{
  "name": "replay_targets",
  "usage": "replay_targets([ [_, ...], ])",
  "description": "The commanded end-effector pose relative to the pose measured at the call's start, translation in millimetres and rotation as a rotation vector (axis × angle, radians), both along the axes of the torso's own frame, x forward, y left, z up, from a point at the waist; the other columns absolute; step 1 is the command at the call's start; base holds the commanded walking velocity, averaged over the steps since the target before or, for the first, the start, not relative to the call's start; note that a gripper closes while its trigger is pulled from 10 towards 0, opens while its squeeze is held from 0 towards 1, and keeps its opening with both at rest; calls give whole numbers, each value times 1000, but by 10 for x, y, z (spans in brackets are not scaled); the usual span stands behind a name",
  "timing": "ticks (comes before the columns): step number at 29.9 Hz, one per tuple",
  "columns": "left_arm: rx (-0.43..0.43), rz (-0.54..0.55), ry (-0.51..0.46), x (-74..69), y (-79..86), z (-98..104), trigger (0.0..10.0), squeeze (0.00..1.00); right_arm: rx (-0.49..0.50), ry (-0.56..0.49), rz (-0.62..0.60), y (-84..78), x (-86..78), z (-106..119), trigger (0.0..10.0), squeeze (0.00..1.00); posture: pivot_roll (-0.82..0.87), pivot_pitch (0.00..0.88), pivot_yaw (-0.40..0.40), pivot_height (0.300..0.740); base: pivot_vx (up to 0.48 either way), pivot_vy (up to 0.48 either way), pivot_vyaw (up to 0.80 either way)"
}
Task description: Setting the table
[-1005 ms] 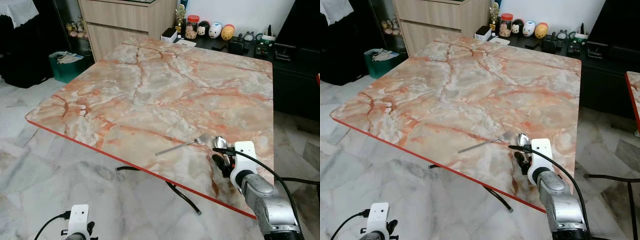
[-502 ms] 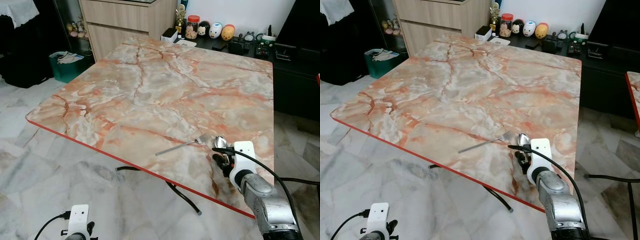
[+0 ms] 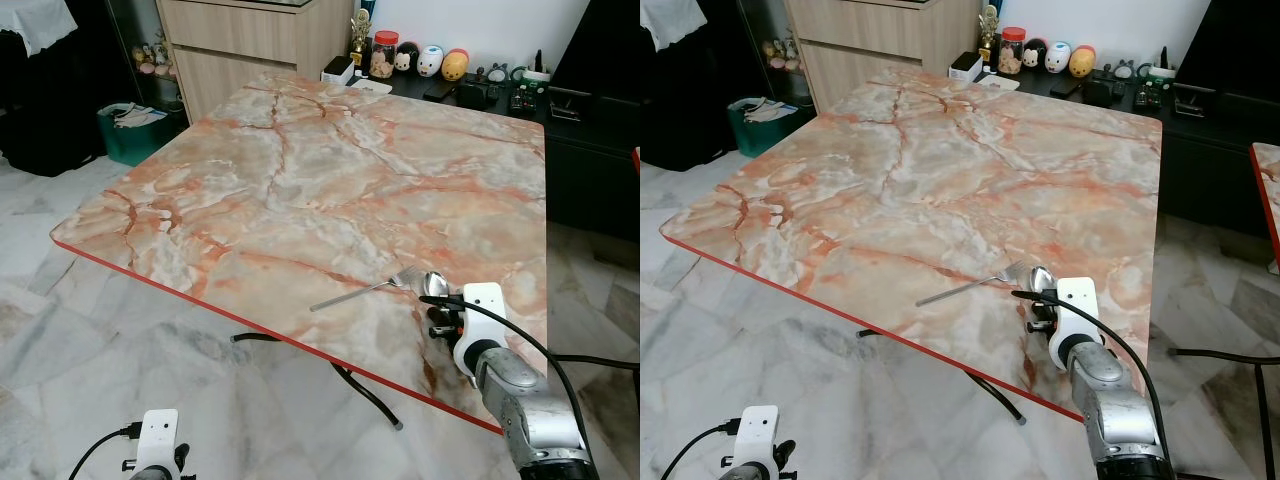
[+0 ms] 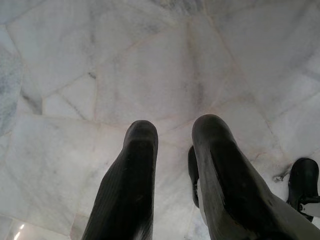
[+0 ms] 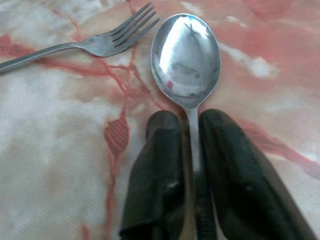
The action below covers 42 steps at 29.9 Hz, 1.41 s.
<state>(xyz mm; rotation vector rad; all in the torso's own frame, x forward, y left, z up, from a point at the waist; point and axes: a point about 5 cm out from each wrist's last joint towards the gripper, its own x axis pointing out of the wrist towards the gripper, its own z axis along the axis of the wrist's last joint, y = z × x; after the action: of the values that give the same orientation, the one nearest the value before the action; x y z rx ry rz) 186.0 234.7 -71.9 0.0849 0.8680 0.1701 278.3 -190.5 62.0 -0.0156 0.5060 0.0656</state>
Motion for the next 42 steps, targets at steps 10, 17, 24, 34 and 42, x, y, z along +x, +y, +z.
replay_targets([
  [10,-5,2,31,-51,-29,-38,10000,0,-9,-5,-11,50,18,-15,0,0,-24,12,-32,740,0,0,0],
  [17,-6,0,31,-48,-30,-37,10000,0,-4,-40,-26,74,34,16,0,0,-23,9,-32,740,0,0,0],
  [24,-5,-1,31,-53,-28,-39,10000,0,-93,-226,-48,107,99,219,10000,0,-26,0,-34,740,0,0,0],
  [34,4,-8,10,-45,-1,-22,10000,0,-134,-625,-77,237,91,657,10000,0,-44,0,-28,740,0,0,0],
  [42,17,0,10,-73,44,-21,10000,0,-108,-686,-124,195,129,701,10000,0,-38,0,-23,740,0,0,0],
])
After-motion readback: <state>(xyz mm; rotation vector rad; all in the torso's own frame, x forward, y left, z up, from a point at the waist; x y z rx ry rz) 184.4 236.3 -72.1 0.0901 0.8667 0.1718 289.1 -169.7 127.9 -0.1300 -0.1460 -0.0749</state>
